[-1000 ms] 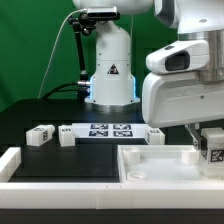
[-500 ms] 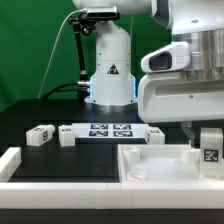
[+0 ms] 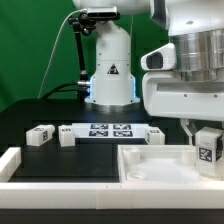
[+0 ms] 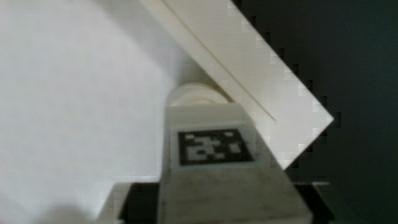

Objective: Assemble one leg

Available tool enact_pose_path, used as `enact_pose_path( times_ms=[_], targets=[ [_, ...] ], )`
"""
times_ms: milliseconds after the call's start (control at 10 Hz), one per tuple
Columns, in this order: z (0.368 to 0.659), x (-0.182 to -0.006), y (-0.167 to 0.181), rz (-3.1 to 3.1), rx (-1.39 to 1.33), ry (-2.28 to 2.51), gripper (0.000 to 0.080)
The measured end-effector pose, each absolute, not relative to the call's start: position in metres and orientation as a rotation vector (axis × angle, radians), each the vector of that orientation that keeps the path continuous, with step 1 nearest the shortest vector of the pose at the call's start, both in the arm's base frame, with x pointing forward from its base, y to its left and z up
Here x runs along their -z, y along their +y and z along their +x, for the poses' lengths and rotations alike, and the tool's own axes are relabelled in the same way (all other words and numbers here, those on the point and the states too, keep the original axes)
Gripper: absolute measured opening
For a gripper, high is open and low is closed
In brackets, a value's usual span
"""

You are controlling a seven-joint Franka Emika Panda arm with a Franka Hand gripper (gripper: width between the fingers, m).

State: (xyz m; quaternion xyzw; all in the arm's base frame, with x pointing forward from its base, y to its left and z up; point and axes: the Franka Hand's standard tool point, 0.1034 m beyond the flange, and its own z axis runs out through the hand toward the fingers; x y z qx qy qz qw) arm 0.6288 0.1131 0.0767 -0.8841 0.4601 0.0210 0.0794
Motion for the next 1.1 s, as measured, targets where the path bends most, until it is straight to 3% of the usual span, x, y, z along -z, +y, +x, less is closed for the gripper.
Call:
enact_pose_path(
  times_ms=[200, 500, 800, 1100],
  targets=[
    [0.6257, -0.0761, 0.1168, -2.43, -0.093, 1.732, 0.0292],
    [0.6253, -0.0759, 0.1187, -2.291, -0.125, 1.898, 0.0292],
    [0.6252, -0.0756, 0.119, -2.351, -0.117, 1.821, 0.0611],
    [0.6248, -0.0763, 0.1207, -2.617, -0.135, 1.466, 0.0648]
  ],
)
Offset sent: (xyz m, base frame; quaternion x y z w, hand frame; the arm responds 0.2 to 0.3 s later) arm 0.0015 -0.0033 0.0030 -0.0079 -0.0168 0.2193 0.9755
